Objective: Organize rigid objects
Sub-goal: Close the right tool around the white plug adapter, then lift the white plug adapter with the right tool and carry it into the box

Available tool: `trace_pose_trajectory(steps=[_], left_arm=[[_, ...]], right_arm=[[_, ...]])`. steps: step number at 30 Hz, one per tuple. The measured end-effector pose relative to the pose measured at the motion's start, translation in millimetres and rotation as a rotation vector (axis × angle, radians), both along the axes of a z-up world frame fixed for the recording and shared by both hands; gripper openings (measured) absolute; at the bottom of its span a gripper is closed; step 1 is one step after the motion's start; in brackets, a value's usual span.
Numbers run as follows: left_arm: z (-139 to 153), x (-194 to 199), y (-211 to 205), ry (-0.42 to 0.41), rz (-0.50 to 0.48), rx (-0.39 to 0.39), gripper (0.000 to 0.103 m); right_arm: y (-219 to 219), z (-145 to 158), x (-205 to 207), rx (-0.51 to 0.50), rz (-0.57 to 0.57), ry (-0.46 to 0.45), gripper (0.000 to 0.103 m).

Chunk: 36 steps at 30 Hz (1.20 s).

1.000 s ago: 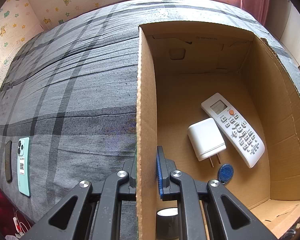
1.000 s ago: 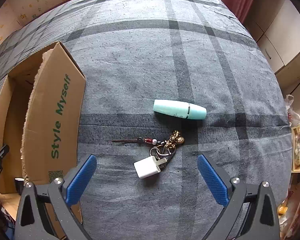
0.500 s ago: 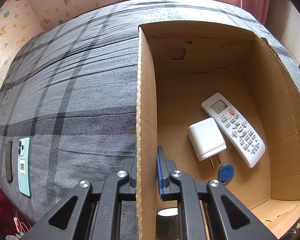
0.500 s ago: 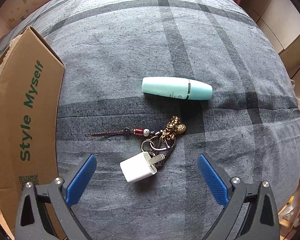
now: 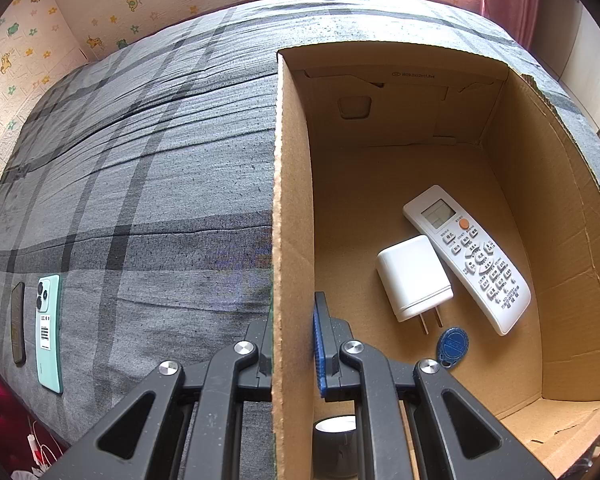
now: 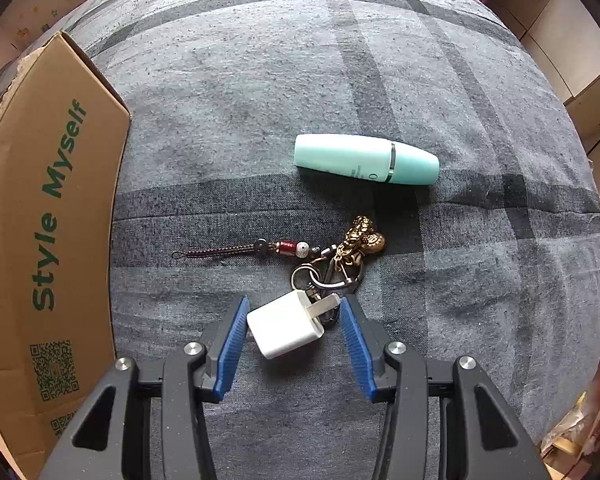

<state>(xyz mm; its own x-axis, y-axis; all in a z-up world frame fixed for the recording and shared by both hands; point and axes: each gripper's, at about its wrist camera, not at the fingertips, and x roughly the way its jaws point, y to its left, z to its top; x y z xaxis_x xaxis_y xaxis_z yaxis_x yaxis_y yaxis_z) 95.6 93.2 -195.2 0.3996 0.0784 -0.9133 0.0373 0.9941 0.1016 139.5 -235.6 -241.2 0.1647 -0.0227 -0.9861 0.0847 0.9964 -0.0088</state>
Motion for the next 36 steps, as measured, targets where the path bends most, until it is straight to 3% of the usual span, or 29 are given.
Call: trace_pose_trajectory(steps=[17,36], left_arm=[[0.1,-0.2,-1.1,0.001,-0.001,0.005,0.014],[0.3,0.2,-2.2,0.002,-0.001,0.006,0.014]], right_arm=[[1.8,36.1,-11.4,0.003,0.028,-0.038,0.047],[43.2,111.7,-12.7,-0.014,0.155,-0.157,0.047]])
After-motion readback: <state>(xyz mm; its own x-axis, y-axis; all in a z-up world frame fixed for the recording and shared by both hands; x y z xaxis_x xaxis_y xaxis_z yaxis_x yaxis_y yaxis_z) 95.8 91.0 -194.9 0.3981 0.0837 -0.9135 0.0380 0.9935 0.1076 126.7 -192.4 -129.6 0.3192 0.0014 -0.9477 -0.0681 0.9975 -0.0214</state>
